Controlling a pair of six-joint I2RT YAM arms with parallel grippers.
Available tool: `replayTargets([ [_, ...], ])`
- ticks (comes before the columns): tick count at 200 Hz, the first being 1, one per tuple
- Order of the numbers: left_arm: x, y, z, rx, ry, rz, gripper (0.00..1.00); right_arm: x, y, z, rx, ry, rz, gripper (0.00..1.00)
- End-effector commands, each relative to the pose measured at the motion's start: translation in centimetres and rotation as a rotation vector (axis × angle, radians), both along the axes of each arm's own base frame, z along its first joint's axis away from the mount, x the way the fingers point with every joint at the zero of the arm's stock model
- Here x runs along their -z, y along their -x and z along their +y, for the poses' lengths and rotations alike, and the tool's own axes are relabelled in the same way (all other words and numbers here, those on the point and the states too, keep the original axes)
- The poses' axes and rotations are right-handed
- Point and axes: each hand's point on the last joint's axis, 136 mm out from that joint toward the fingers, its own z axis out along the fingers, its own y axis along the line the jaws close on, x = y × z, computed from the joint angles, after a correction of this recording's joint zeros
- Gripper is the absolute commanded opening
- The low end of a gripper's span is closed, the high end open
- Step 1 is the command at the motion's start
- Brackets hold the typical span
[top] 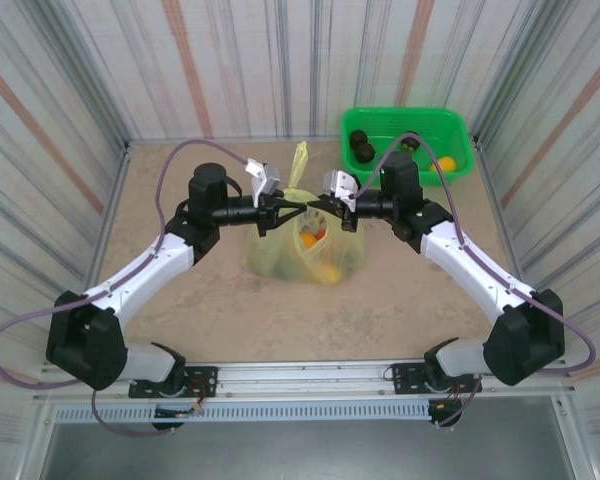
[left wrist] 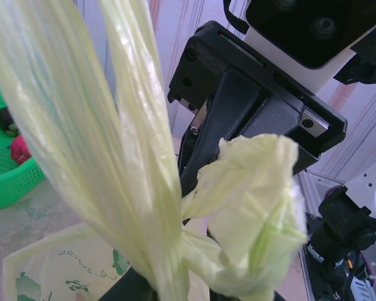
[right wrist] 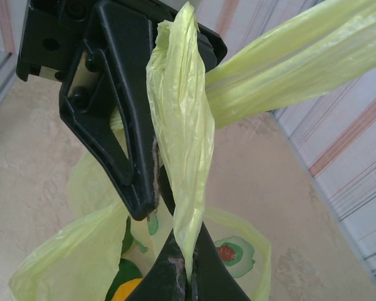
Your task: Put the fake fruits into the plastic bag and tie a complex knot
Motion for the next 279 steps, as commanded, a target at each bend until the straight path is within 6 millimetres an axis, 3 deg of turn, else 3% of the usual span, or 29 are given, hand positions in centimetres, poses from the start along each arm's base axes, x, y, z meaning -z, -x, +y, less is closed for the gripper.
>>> replayTargets([
  [1, -1.3, 1.0, 0.0, 0.038, 0.028, -0.069, 0.23, -0.5, 0.3, 0.2, -0.018, -0.009, 0.036, 0.00],
  [50, -1.2, 1.6, -0.5, 0.073, 0.026, -0.069, 0.42, -0.5, 2.1, 0.6, -0.118, -0.008, 0.062, 0.00],
  [99, -1.4, 2.3, -0.8, 0.105, 0.036, -0.084, 0.43, -0.1, 2.4, 0.5, -0.133, 0.014, 0.088, 0.00],
  [112, -1.5, 2.5, -0.8, 0.109, 0.042, -0.088, 0.40, 0.3, 2.6, 0.6, -0.141, 0.026, 0.096, 0.00],
  [140, -1.6, 2.5, -0.6, 0.092, 0.058, -0.107, 0.23, 1.0, 2.8, 0.6, -0.139, 0.047, 0.104, 0.00],
  [182, -1.5, 2.8, -0.9, 0.109, 0.058, -0.107, 0.00, 0.3, 2.5, 0.6, -0.121, 0.025, 0.095, 0.00],
  [200, -1.5, 2.9, -0.8, 0.103, 0.055, -0.116, 0.00, 0.2, 2.2, 0.4, -0.094, 0.031, 0.082, 0.00],
  [231, -1.7, 2.8, -0.7, 0.087, 0.054, -0.120, 0.00, -0.5, 0.7, -0.9, 0.070, -0.010, 0.003, 0.39],
  [257, -1.3, 2.3, -0.5, 0.054, 0.031, -0.124, 0.00, -2.2, 1.6, -2.2, 0.122, -0.064, -0.027, 0.44],
  [279, -1.0, 2.0, -0.6, 0.035, 0.016, -0.126, 0.00, -5.4, 3.5, -2.4, 0.090, -0.171, 0.032, 0.47],
])
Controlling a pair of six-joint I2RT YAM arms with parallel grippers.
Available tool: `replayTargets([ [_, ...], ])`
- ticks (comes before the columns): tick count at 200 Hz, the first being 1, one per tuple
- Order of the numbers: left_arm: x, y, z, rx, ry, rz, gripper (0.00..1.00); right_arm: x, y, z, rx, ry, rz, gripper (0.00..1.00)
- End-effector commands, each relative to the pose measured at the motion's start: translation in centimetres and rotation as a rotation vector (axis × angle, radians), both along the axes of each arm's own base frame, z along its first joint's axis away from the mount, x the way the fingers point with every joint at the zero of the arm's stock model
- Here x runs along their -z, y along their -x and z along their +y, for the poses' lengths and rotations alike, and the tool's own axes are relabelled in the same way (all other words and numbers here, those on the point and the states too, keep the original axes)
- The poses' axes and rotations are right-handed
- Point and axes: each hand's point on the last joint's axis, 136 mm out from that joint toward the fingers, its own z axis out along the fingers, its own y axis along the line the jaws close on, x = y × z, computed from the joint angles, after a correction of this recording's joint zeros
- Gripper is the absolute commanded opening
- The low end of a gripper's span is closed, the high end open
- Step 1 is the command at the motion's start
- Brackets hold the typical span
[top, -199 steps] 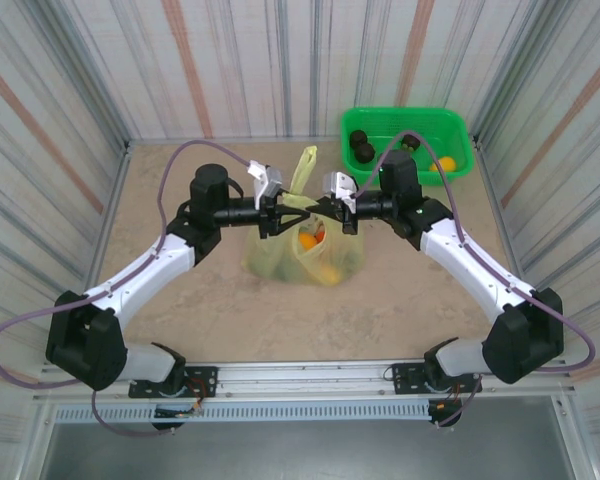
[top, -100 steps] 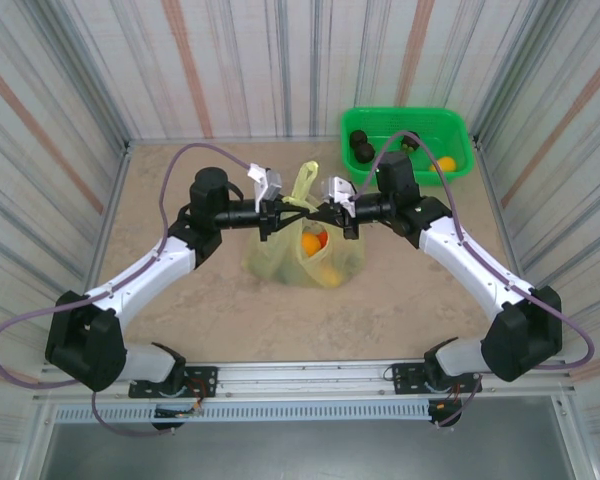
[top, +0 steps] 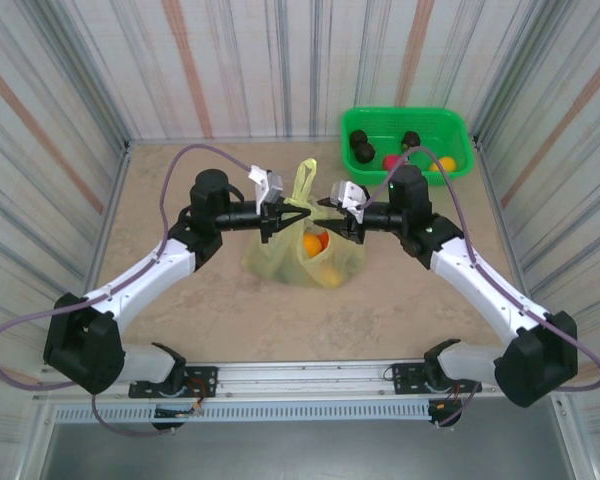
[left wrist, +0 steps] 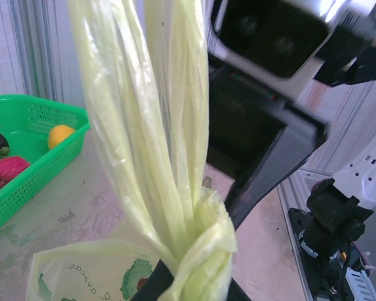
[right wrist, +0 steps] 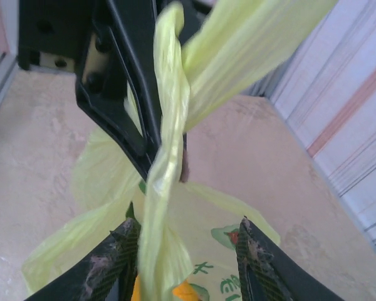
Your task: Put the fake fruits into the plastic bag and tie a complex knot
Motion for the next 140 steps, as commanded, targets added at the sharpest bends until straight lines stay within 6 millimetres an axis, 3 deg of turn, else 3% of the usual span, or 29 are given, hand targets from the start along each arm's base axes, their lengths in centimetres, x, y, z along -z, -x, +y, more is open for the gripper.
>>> replayTargets([
  [1, -0.5, 0.3, 0.2, -0.021, -0.009, -0.042, 0.00, -5.2, 1.2, -0.7, 0.023, -0.152, 0.003, 0.48],
  [26, -0.1, 0.4, 0.2, -0.032, -0.028, -0.059, 0.00, -9.5, -0.1, -1.8, 0.175, -0.289, 0.196, 0.55],
  [40, 0.1, 0.6, 0.0, -0.028, -0.040, -0.069, 0.00, -10.7, -0.7, -2.1, 0.233, -0.309, 0.306, 0.58],
  [50, 0.3, 0.8, -0.2, -0.021, -0.050, -0.076, 0.00, -11.2, -0.5, -1.9, 0.222, -0.291, 0.344, 0.54],
  [61, 0.4, 1.0, -0.3, -0.014, -0.057, -0.080, 0.00, -11.4, -0.3, -1.7, 0.212, -0.289, 0.370, 0.51],
  [86, 0.7, 1.2, -0.4, -0.021, -0.074, -0.104, 0.00, -11.2, -0.6, -1.3, 0.226, -0.280, 0.537, 0.62],
  [105, 0.7, 1.1, -0.4, -0.029, -0.076, -0.106, 0.00, -9.8, -0.7, -0.6, 0.229, -0.211, 0.666, 0.66],
  [140, 0.8, 1.4, -0.5, -0.018, -0.079, -0.105, 0.00, -8.8, -1.0, -0.4, 0.245, -0.187, 0.717, 0.62],
])
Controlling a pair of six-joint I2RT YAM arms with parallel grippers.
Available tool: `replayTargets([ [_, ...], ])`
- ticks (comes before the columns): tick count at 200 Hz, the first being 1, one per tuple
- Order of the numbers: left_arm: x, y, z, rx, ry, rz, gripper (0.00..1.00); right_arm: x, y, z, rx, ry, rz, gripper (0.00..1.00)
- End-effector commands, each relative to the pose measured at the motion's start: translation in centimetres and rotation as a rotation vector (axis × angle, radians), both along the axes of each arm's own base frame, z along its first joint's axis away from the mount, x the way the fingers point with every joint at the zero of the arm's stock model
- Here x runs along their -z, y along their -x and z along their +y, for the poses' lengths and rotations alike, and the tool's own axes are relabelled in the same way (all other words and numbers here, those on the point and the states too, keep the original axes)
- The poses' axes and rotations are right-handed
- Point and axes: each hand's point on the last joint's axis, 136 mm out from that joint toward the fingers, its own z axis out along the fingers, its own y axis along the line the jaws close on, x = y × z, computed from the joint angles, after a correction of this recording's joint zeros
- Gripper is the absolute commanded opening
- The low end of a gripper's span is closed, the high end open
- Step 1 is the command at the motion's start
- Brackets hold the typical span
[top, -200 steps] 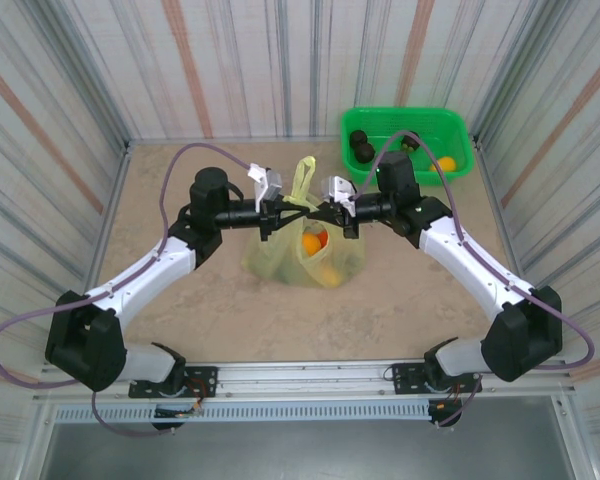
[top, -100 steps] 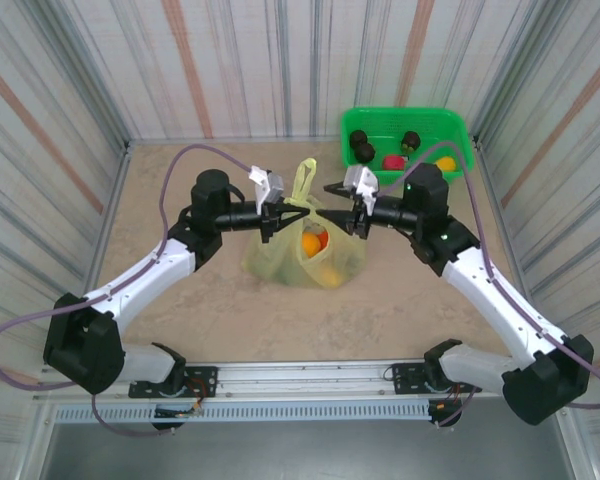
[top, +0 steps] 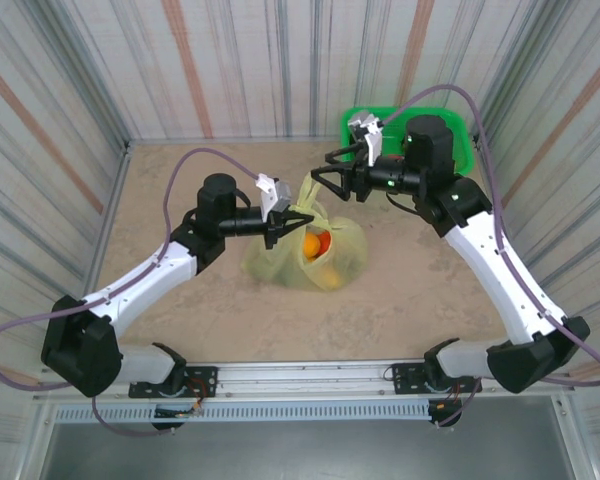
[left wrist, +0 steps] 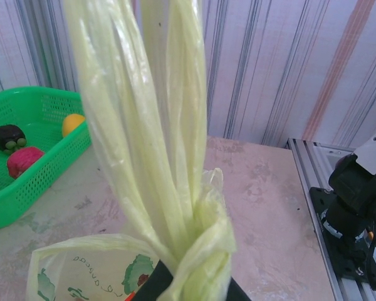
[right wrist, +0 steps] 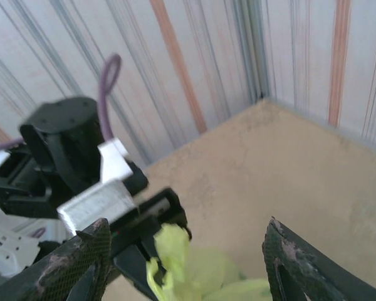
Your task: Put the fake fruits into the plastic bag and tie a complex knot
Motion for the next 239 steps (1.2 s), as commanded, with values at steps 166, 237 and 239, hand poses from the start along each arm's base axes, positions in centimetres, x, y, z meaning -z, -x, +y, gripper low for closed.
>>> replayTargets([
  [166, -0.2, 0.2, 0.4, -0.032, -0.018, -0.018, 0.00, 0.2, -0.8, -1.5, 0.104, -0.008, 0.090, 0.00],
  [237, 0.2, -1.0, 1.0, -0.084, -0.021, 0.001, 0.00, -0.4, -1.2, -3.8, 0.196, -0.006, 0.056, 0.00],
  [239, 0.3, -1.0, 1.0, -0.084, -0.021, 0.003, 0.00, -0.4, -1.3, -3.8, 0.199, -0.008, 0.054, 0.00],
])
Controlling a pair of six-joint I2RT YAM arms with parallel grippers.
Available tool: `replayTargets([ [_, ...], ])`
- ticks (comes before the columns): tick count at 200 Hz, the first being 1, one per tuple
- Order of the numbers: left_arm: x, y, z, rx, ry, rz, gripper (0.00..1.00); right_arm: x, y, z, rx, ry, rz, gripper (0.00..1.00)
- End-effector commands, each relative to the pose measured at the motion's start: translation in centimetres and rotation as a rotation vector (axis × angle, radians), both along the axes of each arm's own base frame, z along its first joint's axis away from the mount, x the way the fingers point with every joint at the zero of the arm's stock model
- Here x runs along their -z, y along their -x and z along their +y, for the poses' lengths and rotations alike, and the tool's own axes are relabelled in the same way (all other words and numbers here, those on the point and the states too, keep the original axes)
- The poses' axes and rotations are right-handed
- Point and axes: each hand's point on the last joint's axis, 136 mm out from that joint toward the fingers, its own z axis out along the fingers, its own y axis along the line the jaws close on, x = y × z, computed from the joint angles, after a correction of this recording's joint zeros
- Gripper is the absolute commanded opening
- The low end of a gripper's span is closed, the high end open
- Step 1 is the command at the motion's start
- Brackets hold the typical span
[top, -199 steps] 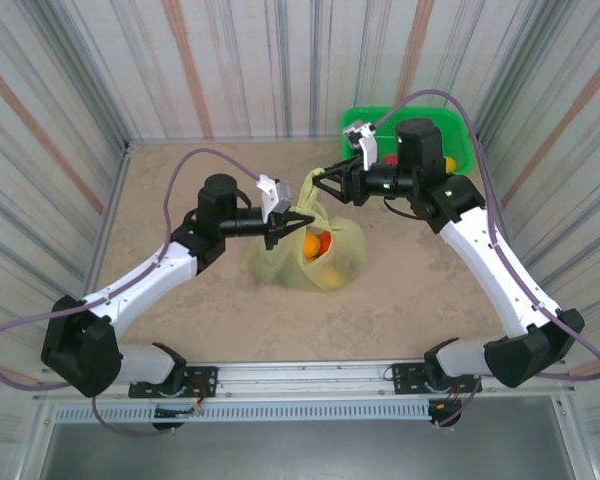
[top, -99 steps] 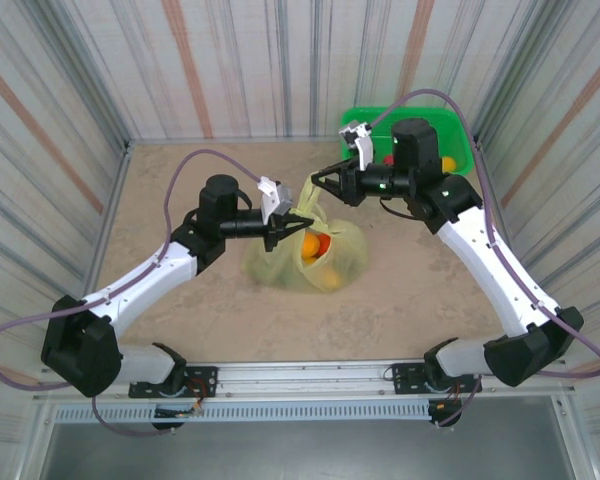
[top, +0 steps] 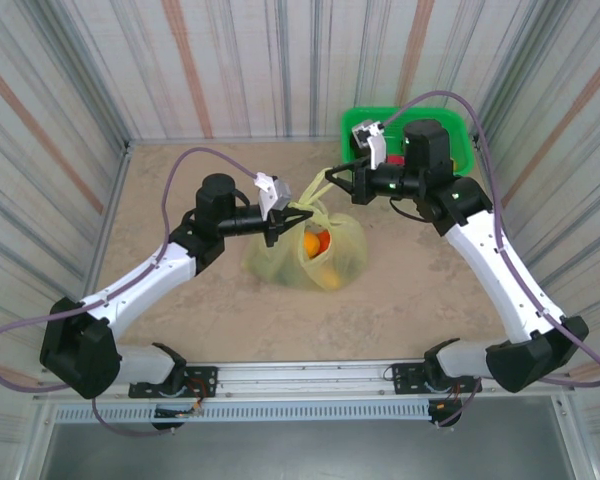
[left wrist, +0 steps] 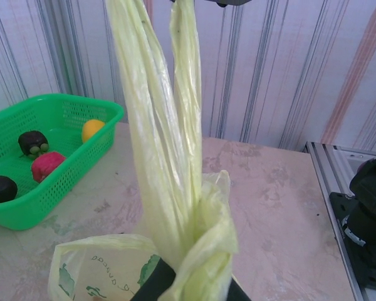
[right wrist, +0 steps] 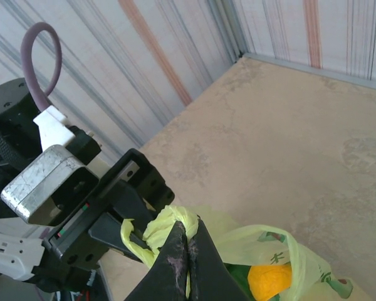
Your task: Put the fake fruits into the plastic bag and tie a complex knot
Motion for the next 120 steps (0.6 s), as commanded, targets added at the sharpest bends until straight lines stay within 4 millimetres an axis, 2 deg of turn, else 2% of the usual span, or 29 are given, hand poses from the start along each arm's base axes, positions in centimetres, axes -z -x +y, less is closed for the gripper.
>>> replayTargets([
  [1, 0.79, -0.20, 0.76, -0.030, -0.020, 0.042, 0.00, -2.36, -0.59, -2.04, 0.095, -0.020, -0.087, 0.00],
  [24, 1.03, -0.39, 0.75, -0.036, -0.026, 0.047, 0.01, -2.65, -0.58, -2.37, 0.104, -0.030, -0.094, 0.00],
  [120, 1.28, -0.58, 0.52, -0.032, -0.031, 0.062, 0.09, -3.11, 0.11, -1.63, 0.065, -0.037, -0.098, 0.00],
])
